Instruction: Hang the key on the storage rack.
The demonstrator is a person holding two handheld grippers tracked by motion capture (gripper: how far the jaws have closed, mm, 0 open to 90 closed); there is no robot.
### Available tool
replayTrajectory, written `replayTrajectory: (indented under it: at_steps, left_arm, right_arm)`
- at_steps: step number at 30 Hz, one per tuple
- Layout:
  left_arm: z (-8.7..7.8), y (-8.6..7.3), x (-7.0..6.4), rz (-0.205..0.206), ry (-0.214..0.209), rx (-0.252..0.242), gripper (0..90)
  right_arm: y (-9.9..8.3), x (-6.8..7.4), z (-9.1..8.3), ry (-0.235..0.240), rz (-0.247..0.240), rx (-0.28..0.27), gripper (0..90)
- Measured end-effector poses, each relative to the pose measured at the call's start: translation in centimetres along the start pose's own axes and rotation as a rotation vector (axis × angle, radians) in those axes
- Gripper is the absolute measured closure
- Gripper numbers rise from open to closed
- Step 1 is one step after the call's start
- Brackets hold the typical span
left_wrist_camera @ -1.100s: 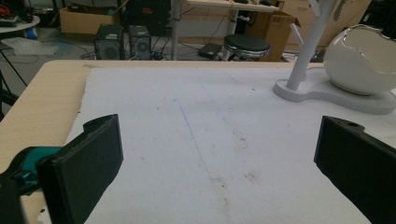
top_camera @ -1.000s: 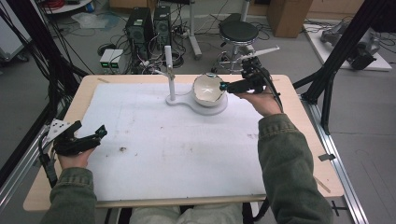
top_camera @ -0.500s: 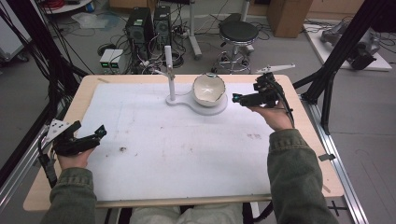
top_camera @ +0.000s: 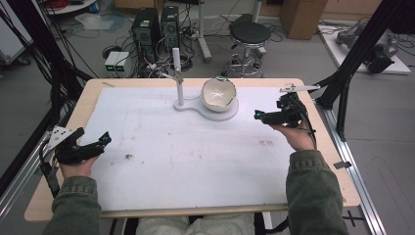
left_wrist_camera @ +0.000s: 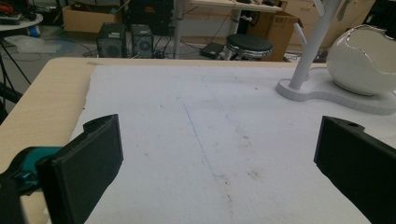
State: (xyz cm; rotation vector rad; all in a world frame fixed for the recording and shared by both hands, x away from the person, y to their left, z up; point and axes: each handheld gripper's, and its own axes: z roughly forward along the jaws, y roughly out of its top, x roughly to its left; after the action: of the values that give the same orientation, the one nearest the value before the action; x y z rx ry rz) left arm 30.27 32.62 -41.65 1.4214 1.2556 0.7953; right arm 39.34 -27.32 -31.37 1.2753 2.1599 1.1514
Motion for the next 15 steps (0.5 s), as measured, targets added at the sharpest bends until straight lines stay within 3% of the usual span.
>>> replayTrajectory:
  at_steps: [8,15]
  left_arm:
    - [0.0,-0.1,0.0,0.002,-0.001,0.005,1.7]
    - [-0.1,0.0,0.0,0.002,0.001,0.003,1.7]
  right_arm:
    - [-2.0,-0.2,0.0,-0.030,0.015,0.001,2.0]
    - [-3.7,-0.4,-0.1,-0.053,0.046,-0.042,2.0]
